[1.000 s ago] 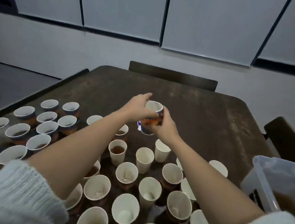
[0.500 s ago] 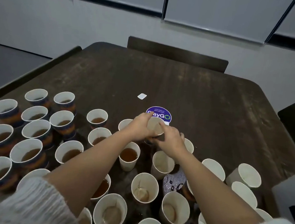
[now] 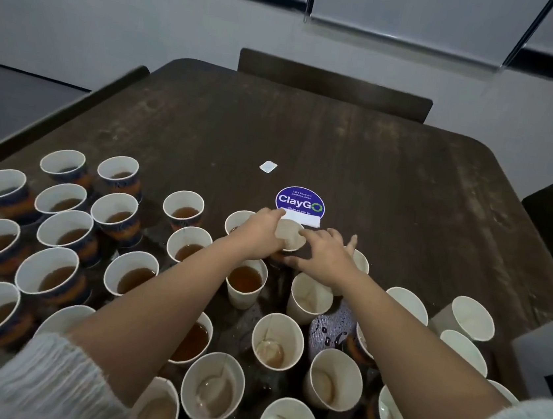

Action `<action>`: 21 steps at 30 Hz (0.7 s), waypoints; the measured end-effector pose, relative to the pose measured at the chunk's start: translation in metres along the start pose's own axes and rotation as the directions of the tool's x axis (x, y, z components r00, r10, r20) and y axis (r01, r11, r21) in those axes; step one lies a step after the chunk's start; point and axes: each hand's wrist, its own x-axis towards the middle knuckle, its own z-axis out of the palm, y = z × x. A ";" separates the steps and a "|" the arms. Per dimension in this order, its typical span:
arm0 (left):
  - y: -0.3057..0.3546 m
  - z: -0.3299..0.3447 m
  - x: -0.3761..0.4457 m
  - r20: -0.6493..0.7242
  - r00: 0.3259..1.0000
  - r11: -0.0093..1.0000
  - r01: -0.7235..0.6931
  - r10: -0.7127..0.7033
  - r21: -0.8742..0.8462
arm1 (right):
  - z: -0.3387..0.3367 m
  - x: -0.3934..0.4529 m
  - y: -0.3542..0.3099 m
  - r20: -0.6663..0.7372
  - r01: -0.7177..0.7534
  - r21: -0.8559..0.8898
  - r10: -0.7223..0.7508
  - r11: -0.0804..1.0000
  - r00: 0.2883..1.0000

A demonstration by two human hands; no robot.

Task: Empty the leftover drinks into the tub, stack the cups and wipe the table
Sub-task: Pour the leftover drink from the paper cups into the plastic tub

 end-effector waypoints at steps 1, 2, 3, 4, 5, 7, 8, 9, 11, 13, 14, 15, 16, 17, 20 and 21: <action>0.000 -0.003 -0.005 -0.028 1.000 1.000 -0.008 0.009 0.017 | -0.002 -0.003 0.000 -0.020 0.008 0.015 -0.007 1.000 1.000; 0.000 -0.006 -0.013 -0.041 0.999 0.999 -0.018 0.019 0.039 | -0.003 -0.007 0.000 -0.047 0.018 0.035 -0.017 0.999 0.999; 0.000 -0.007 -0.021 -0.034 0.999 0.997 -0.024 0.026 0.067 | -0.004 -0.012 0.000 -0.078 0.033 0.048 -0.029 0.998 0.997; -0.002 -0.007 -0.027 -0.010 1.000 0.995 -0.028 0.029 0.095 | -0.004 -0.016 0.000 -0.101 0.048 0.050 -0.042 0.998 0.994; -0.004 -0.005 -0.033 0.022 0.999 0.991 -0.035 0.032 0.132 | -0.003 -0.022 -0.001 -0.114 0.059 0.044 -0.053 0.997 0.992; -0.007 -0.001 -0.044 0.081 0.996 0.969 -0.063 0.045 0.240 | 0.000 -0.032 -0.003 -0.117 0.073 0.030 -0.069 0.997 0.991; -0.009 0.002 -0.048 0.106 0.993 0.950 -0.081 0.052 0.303 | 0.003 -0.037 -0.004 -0.112 0.076 0.027 -0.073 0.997 0.991; -0.010 0.005 -0.053 0.133 0.990 0.926 -0.099 0.053 0.363 | 0.005 -0.041 -0.005 -0.106 0.077 0.029 -0.074 0.997 0.992; -0.013 0.012 -0.056 0.172 0.984 0.885 -0.114 0.039 0.452 | 0.009 -0.047 -0.005 -0.096 0.074 0.045 -0.070 0.996 0.993; -0.014 0.017 -0.059 0.175 0.984 0.842 -0.116 0.026 0.527 | 0.012 -0.052 -0.006 -0.092 0.072 0.061 -0.067 0.996 0.994; -0.014 0.018 -0.060 0.165 0.986 0.813 -0.119 0.029 0.570 | 0.013 -0.054 -0.008 -0.092 0.073 0.062 -0.067 0.995 0.993; -0.013 0.018 -0.060 0.155 0.987 0.783 -0.122 0.033 0.610 | 0.014 -0.056 -0.009 -0.090 0.075 0.059 -0.070 0.995 0.994; -0.014 0.018 -0.060 0.152 0.988 0.762 -0.125 0.035 0.635 | 0.016 -0.057 -0.010 -0.085 0.077 0.053 -0.072 0.996 0.994; -0.014 0.017 -0.061 0.158 0.987 0.760 -0.126 0.031 0.638 | 0.017 -0.058 -0.012 -0.081 0.078 0.049 -0.074 0.996 0.994; -0.017 0.015 -0.062 0.197 0.980 0.839 -0.098 -0.012 0.536 | 0.019 -0.057 -0.015 -0.065 0.087 0.047 -0.083 0.995 0.994; -0.017 0.014 -0.062 0.202 0.979 0.864 -0.089 -0.015 0.496 | 0.019 -0.057 -0.017 -0.056 0.093 0.039 -0.091 0.995 0.994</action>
